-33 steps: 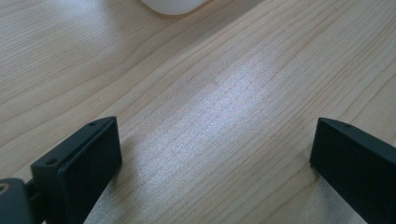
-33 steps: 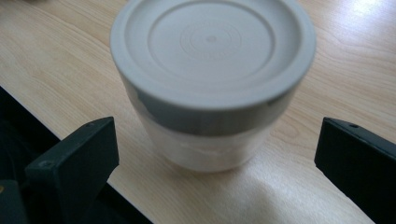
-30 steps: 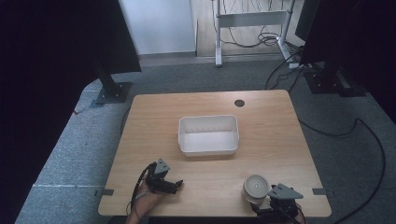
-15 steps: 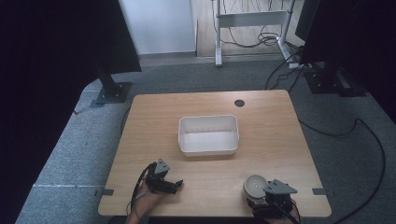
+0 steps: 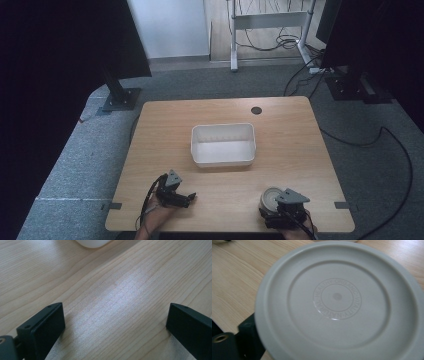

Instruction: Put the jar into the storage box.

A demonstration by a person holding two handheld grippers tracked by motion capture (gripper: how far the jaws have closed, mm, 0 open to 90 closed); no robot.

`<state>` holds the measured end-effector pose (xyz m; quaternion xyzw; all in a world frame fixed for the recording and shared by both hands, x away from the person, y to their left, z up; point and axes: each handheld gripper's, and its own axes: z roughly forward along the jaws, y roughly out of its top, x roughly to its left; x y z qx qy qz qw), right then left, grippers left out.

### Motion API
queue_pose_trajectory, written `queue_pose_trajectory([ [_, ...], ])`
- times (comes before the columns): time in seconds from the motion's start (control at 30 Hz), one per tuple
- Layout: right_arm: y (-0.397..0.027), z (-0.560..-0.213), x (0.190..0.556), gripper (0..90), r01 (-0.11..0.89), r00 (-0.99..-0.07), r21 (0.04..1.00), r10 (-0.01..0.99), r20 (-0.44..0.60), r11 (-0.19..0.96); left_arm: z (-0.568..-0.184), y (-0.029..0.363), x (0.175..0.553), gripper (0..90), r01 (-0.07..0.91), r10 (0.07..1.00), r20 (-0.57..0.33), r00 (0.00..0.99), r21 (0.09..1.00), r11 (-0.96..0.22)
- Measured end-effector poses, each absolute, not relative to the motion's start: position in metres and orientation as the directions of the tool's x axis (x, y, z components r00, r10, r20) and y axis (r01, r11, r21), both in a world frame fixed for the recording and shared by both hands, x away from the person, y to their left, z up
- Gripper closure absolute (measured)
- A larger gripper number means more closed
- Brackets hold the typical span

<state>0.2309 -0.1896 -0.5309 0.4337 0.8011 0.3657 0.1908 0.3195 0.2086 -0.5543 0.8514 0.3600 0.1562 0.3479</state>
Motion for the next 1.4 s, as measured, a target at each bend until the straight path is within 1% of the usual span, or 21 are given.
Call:
queue_pose_trajectory([
  [0.37,-0.185,-0.528,0.229,9.5,0.568,-0.52,0.752,0.854,0.014,0.334,-0.554,0.209,0.32,1.8,0.505,0.722,0.014,0.691,0.706,-0.497],
  [0.7,-0.181,-0.518,0.236,9.4,0.554,-0.522,0.76,0.853,-0.003,0.341,-0.554,0.209,0.32,1.8,0.505,0.722,0.015,0.691,0.706,-0.497],
  [0.97,-0.177,-0.51,0.245,9.5,0.554,-0.532,0.764,0.846,0.021,0.329,-0.554,0.209,0.32,1.7,0.505,0.722,0.014,0.691,0.706,-0.497],
  [1.4,-0.168,-0.504,0.261,9.5,0.55,-0.543,0.764,0.839,0.021,0.337,-0.554,0.209,0.32,1.7,0.505,0.722,0.015,0.692,0.705,-0.498],
])
